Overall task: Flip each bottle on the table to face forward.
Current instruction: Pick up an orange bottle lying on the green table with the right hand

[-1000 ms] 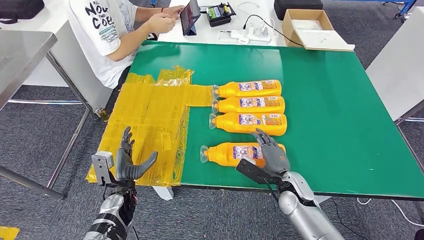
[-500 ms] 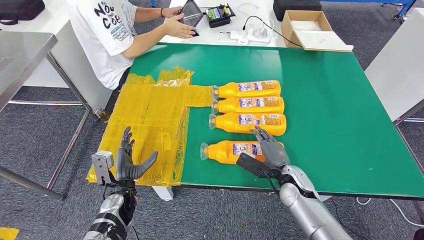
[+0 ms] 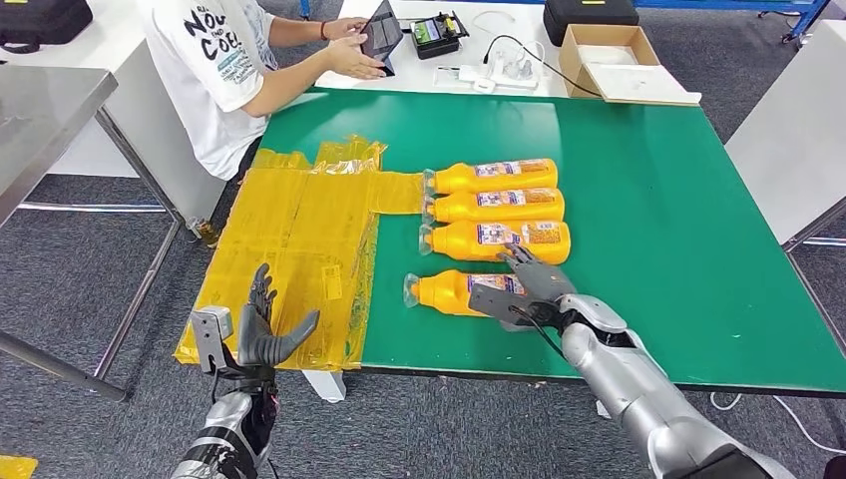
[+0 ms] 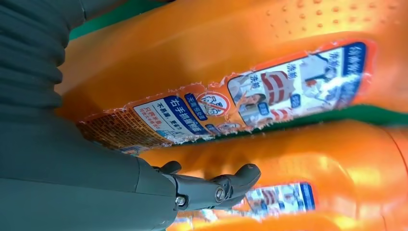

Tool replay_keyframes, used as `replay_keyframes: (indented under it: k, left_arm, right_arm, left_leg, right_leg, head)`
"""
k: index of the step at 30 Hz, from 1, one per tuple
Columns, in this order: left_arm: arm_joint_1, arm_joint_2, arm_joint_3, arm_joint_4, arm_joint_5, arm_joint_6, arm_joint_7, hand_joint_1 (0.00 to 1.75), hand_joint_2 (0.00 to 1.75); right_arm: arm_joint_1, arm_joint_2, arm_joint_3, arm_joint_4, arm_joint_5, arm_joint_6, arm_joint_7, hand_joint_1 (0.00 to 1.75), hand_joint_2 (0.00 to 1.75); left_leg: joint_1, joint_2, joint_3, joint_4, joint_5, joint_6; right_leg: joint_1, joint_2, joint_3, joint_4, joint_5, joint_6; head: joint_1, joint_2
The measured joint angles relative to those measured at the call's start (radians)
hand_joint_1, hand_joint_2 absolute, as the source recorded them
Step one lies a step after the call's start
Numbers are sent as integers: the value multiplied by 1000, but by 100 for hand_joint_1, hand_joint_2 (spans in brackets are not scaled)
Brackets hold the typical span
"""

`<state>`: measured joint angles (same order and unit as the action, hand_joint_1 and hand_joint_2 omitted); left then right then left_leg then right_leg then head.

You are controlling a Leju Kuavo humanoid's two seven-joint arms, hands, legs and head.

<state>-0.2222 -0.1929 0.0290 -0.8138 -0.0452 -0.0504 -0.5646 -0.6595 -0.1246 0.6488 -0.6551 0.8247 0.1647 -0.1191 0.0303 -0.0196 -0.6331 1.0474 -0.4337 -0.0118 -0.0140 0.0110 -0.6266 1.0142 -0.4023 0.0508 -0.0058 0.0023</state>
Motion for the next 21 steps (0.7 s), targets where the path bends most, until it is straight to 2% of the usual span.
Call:
replay_keyframes:
  k: [7,9,10,12,13,14,17,21]
  left_arm:
    - [-13,-1,19,24,-3,57,-30,0,175]
    - [-15,-2,22,28,-5,64,-32,0,175]
    - [-16,-3,23,29,-4,64,-32,0,175]
    - [-19,-5,28,33,-1,64,-32,0,175]
    - [-21,-6,31,36,2,64,-33,0,175]
    - [-23,-7,34,38,5,64,-33,0,175]
    - [-26,-9,40,44,10,62,-33,0,175]
    - [-28,-10,43,47,11,61,-33,0,175]
  right_arm:
    - [-80,-27,80,49,-25,119,-4,0,175]
    - [-92,-35,101,54,-37,138,-4,10,175]
    - [-97,-39,111,56,-43,147,-3,29,175]
    - [-108,-48,134,60,-59,163,-2,92,175]
    - [-114,-53,147,61,-68,170,-1,116,175]
    - [-120,-59,160,62,-78,176,0,129,175]
    - [-132,-72,196,63,-103,183,2,134,175]
    - [-141,-83,225,63,-111,184,3,165,175]
  left_leg:
    - [0,-1,-2,0,1,1]
    - [0,-1,-3,0,1,1]
    - [0,-1,-3,0,1,1]
    - [0,-1,-4,0,1,1]
    - [0,-1,-5,0,1,1]
    - [0,-1,-5,0,1,1]
    - [0,-1,-6,0,1,1]
    - [0,-1,-6,0,1,1]
  right_leg:
    - [0,0,-1,0,0,0]
    - [0,0,-1,0,0,0]
    - [0,0,-2,0,0,0]
    - [0,0,-3,0,0,0]
    - [0,0,-3,0,0,0]
    - [0,0,-3,0,0,0]
    - [0,0,-4,0,0,0]
    - [0,0,-4,0,0,0]
  head:
    - [0,0]
    - [0,0]
    - [0,0]
    - [0,0]
    - [0,0]
    - [0,0]
    - [0,0]
    - [0,0]
